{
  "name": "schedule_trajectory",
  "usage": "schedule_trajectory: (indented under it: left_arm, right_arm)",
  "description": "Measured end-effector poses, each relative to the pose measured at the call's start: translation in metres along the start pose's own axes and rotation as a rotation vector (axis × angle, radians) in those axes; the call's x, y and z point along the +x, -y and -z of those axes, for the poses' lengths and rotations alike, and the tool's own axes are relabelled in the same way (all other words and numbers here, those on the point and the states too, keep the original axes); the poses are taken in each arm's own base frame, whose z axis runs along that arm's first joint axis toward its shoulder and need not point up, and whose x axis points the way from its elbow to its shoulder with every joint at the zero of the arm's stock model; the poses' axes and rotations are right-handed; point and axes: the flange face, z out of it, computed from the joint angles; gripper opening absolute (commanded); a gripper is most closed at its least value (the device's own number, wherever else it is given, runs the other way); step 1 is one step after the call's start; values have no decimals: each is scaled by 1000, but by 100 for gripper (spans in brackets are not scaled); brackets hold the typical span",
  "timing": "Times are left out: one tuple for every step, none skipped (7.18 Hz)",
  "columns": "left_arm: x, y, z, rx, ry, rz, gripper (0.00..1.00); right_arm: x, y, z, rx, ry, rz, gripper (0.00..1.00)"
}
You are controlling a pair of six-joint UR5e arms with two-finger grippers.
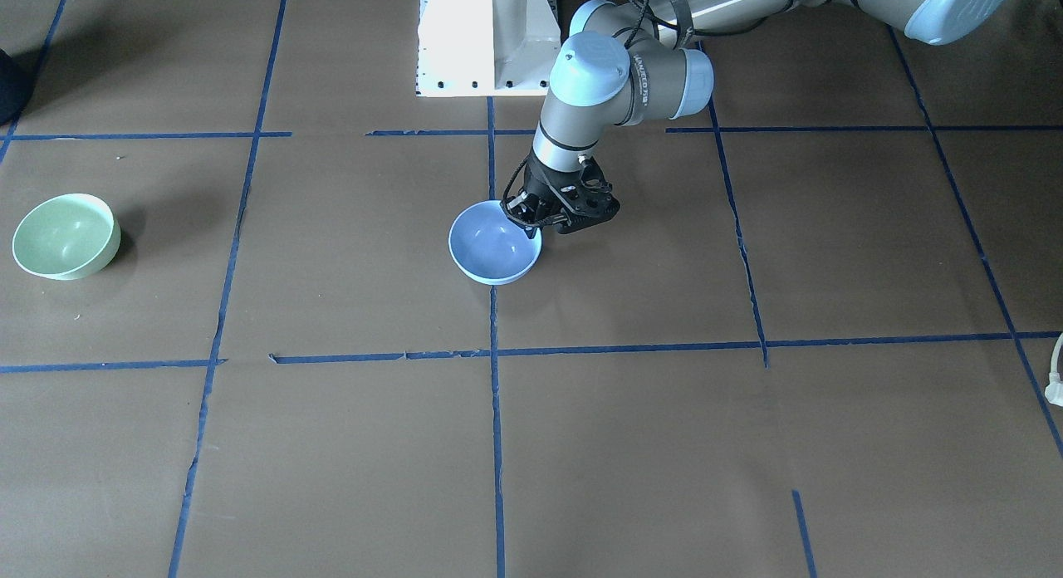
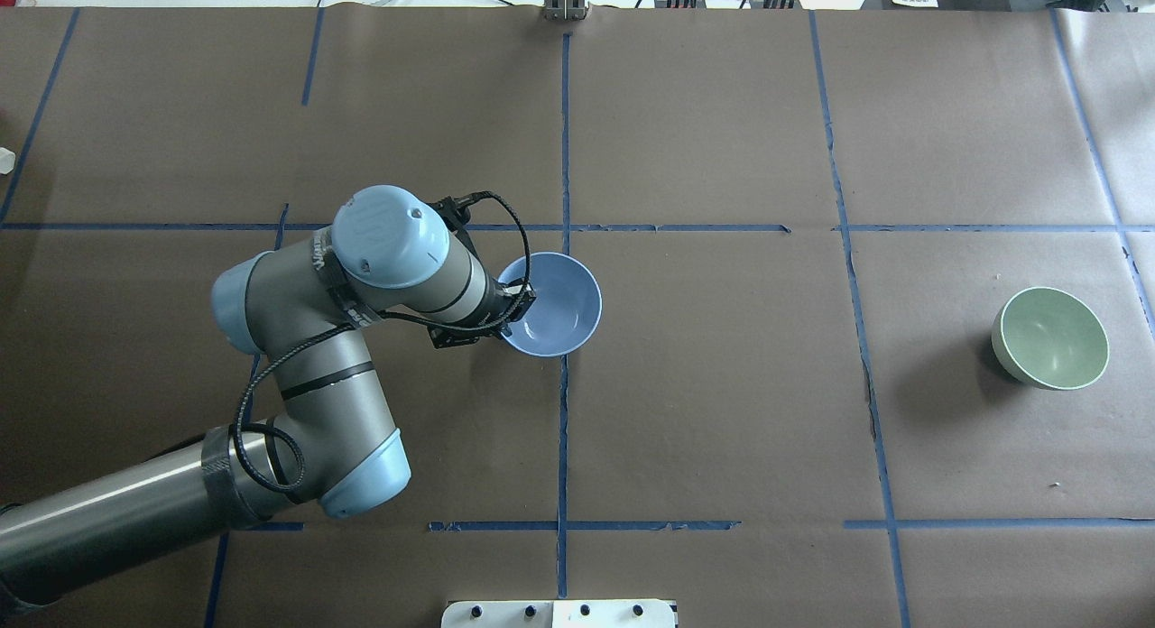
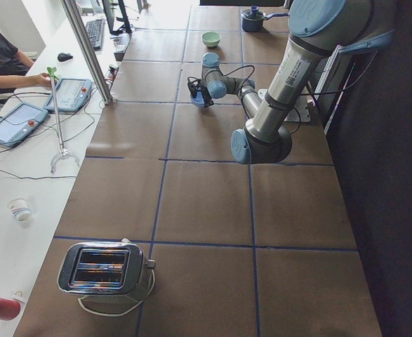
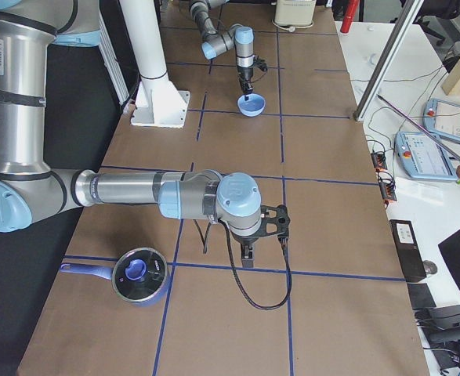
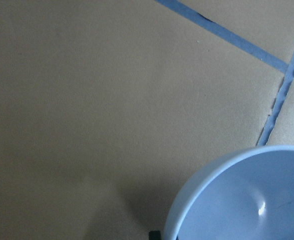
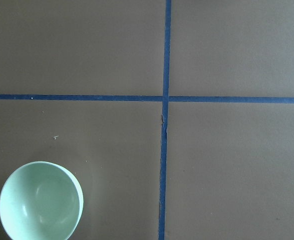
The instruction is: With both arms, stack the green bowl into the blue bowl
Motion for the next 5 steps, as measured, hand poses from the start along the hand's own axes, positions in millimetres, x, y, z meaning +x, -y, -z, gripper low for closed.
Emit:
schedule_trajectory:
  left_arm:
    - [2,-2,-1,-2,-2,-5,100]
    - [3,-3,5,-5,-9,-9,100]
    - [5,2,21,-19,-17,-4,100]
    - [6,20,50,-46,-14,-1,100]
    - [2,40,87,-68,-1,-15,100]
  right_arm:
    - [-1,0,0,0,7,0,100]
    - [-1,0,0,2,10,1,100]
    - [-3,1,0,2,11,2,100]
    - [-7,2,-3,-4,12,-6,100]
    - [-18,6,-13,-12,13,-15,100]
